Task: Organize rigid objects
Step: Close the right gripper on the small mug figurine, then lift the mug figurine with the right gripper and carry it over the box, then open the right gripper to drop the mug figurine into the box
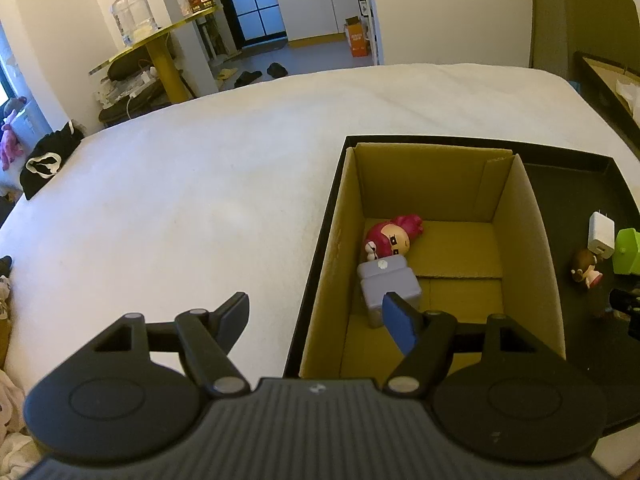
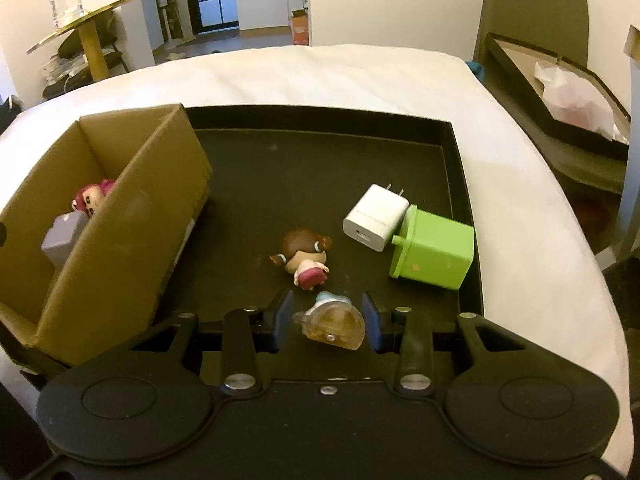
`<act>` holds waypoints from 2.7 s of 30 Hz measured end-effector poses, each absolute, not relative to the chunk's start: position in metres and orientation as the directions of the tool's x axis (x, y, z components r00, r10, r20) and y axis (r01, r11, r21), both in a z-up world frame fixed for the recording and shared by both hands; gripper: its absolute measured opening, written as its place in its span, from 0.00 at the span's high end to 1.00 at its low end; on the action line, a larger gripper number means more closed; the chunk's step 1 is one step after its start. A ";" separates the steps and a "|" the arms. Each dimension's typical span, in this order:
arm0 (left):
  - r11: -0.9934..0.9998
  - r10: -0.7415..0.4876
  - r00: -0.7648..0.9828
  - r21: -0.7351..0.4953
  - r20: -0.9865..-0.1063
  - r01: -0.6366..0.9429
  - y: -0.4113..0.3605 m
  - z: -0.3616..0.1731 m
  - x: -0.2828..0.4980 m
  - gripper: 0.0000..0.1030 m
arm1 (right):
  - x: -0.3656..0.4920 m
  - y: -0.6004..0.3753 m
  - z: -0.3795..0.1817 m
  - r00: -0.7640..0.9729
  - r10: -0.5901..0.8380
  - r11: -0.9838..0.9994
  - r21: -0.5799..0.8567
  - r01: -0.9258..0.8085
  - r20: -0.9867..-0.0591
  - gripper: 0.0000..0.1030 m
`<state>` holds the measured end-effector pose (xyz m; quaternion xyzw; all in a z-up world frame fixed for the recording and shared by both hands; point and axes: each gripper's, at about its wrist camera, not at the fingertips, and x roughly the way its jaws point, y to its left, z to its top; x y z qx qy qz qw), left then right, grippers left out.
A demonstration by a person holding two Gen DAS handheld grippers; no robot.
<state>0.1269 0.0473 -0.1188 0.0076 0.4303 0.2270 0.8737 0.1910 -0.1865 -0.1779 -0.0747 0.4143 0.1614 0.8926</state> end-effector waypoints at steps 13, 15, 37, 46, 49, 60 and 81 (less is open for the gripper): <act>0.905 0.367 0.560 0.146 -0.743 -0.399 0.056 -0.119 0.121 0.30 | 0.185 -0.178 -0.153 0.631 0.218 0.927 -0.044 -0.373 -0.745 0.64; 0.905 0.361 0.563 0.134 -0.743 -0.403 0.057 -0.119 0.120 0.30 | 0.185 -0.174 -0.147 0.638 0.216 0.924 -0.056 -0.378 -0.739 0.64; 0.917 0.283 0.625 0.013 -0.727 -0.399 0.078 -0.123 0.108 0.37 | 0.183 -0.100 -0.077 0.694 0.285 0.856 -0.150 -0.494 -0.661 0.64; 0.925 0.222 0.631 -0.044 -0.743 -0.377 0.088 -0.132 0.107 0.67 | 0.183 -0.056 -0.073 0.677 0.325 0.815 -0.168 -0.555 -0.660 0.64; 0.925 0.206 0.628 -0.061 -0.750 -0.376 0.092 -0.135 0.107 0.76 | 0.181 -0.045 -0.076 0.668 0.325 0.803 -0.178 -0.569 -0.669 0.64; 0.923 0.154 0.644 -0.125 -0.749 -0.365 0.101 -0.140 0.105 0.92 | 0.179 -0.011 -0.093 0.632 0.328 0.752 -0.211 -0.625 -0.702 0.64; 0.917 0.124 0.664 -0.170 -0.737 -0.360 0.108 -0.142 0.101 0.91 | 0.179 -0.015 -0.103 0.624 0.305 0.750 -0.222 -0.623 -0.720 0.59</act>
